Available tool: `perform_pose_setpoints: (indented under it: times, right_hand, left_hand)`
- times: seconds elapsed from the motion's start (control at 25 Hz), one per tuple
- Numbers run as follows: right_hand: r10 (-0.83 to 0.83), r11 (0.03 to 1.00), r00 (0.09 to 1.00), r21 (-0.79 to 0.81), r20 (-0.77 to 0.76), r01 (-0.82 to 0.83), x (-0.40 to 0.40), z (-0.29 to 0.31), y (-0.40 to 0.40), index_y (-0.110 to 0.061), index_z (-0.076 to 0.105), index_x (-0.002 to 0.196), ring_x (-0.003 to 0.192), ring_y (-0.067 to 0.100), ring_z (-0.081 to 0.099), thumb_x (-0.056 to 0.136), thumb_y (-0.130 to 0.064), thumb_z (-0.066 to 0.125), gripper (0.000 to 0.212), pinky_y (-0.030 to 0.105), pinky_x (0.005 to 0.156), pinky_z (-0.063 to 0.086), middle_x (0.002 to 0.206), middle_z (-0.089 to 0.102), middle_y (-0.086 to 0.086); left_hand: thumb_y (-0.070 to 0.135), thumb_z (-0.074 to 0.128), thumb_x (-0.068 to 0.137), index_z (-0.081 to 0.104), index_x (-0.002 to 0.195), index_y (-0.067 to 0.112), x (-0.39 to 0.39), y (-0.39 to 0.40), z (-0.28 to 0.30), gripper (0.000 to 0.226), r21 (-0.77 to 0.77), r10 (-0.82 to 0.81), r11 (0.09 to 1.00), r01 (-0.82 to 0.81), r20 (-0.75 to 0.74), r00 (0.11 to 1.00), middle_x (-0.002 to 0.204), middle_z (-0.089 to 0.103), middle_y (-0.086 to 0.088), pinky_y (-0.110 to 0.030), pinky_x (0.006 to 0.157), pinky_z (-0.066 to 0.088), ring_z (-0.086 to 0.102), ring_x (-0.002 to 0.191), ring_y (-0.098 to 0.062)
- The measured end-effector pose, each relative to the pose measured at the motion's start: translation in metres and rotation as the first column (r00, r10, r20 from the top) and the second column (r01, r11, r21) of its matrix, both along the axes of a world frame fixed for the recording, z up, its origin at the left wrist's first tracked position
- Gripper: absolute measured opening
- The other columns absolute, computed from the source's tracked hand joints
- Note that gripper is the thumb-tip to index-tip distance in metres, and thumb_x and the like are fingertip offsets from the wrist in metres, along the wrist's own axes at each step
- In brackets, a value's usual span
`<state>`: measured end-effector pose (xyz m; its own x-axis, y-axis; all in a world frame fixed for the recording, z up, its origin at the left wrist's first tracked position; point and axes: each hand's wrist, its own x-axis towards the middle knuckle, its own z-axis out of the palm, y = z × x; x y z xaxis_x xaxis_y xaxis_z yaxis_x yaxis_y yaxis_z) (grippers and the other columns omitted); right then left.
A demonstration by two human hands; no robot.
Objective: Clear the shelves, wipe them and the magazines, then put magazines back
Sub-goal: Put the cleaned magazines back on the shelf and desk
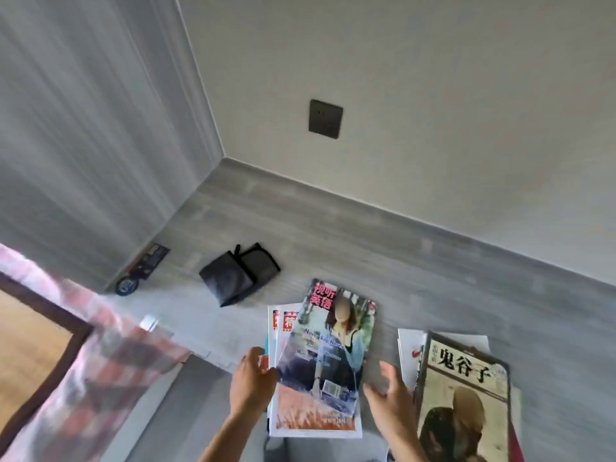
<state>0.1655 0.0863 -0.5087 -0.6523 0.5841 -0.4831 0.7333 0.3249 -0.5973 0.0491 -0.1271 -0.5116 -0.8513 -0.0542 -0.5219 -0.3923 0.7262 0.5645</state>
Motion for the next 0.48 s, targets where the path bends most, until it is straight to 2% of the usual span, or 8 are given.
perform_pose_setpoints:
  times: [0.08,0.16,0.28,0.36,0.4,0.48]
  right_hand:
    - [-0.065,0.997,0.997,0.031,0.037,0.064,-0.006,-0.014,-0.003,-0.020,0.042,0.145,0.124,0.022,0.057,0.092,-0.029,0.068,0.059,0.032,0.095,0.048,0.147,0.051,0.001]
    - [-0.122,0.992,0.990,0.026,0.063,0.121,-0.025,-0.026,-0.001,-0.015,0.039,0.146,0.121,0.025,0.058,0.091,-0.036,0.070,0.067,0.035,0.092,0.051,0.144,0.053,0.006]
    - [-0.170,0.984,0.961,-0.022,0.216,0.179,-0.050,-0.045,0.001,-0.009,0.039,0.144,0.126,0.032,0.055,0.084,-0.057,0.071,0.083,0.040,0.095,0.047,0.144,0.052,0.012]
    - [-0.128,0.991,0.955,0.007,0.266,0.131,-0.052,-0.056,-0.003,-0.007,0.046,0.132,0.116,0.032,0.060,0.078,-0.059,0.075,0.080,0.038,0.087,0.050,0.134,0.058,0.013]
    - [-0.118,0.993,0.959,0.022,0.259,0.116,-0.048,-0.060,-0.003,-0.007,0.048,0.123,0.107,0.032,0.063,0.075,-0.055,0.079,0.074,0.036,0.081,0.051,0.125,0.062,0.013]
    - [-0.141,0.989,0.959,-0.005,0.245,0.146,-0.033,-0.066,-0.003,-0.008,0.049,0.113,0.092,0.029,0.063,0.074,-0.043,0.085,0.064,0.033,0.073,0.050,0.114,0.065,0.012]
  left_hand:
    - [0.024,0.060,0.089,0.056,0.122,0.019,0.010,-0.005,-0.023,0.034,-0.052,-0.080,0.995,0.081,0.016,0.997,0.122,0.066,-0.007,-0.032,0.082,0.050,0.063,0.105,-0.026]
    - [0.024,0.062,0.087,0.054,0.120,0.025,0.014,-0.001,-0.037,0.035,-0.016,-0.155,0.987,0.157,0.067,0.986,0.118,0.065,-0.004,-0.037,0.083,0.056,0.063,0.099,-0.022]
    - [0.023,0.073,0.072,0.059,0.105,0.028,0.009,0.002,-0.040,0.036,0.025,-0.132,0.991,0.130,0.147,0.980,0.107,0.061,0.000,-0.033,0.076,0.057,0.062,0.089,-0.018]
    - [0.010,0.072,0.071,0.062,0.094,0.030,0.011,0.002,-0.040,0.032,0.155,-0.099,0.986,0.068,0.205,0.974,0.105,0.066,0.000,-0.035,0.070,0.061,0.066,0.087,-0.017]
    - [0.001,0.068,0.073,0.063,0.095,0.030,0.014,0.002,-0.043,0.037,0.229,-0.119,0.971,0.064,0.234,0.965,0.108,0.067,-0.002,-0.035,0.069,0.062,0.067,0.089,-0.017]
    - [0.000,0.064,0.074,0.065,0.096,0.038,0.027,-0.003,-0.051,0.045,0.268,-0.145,0.960,0.080,0.233,0.962,0.112,0.067,-0.002,-0.038,0.072,0.062,0.068,0.093,-0.019]
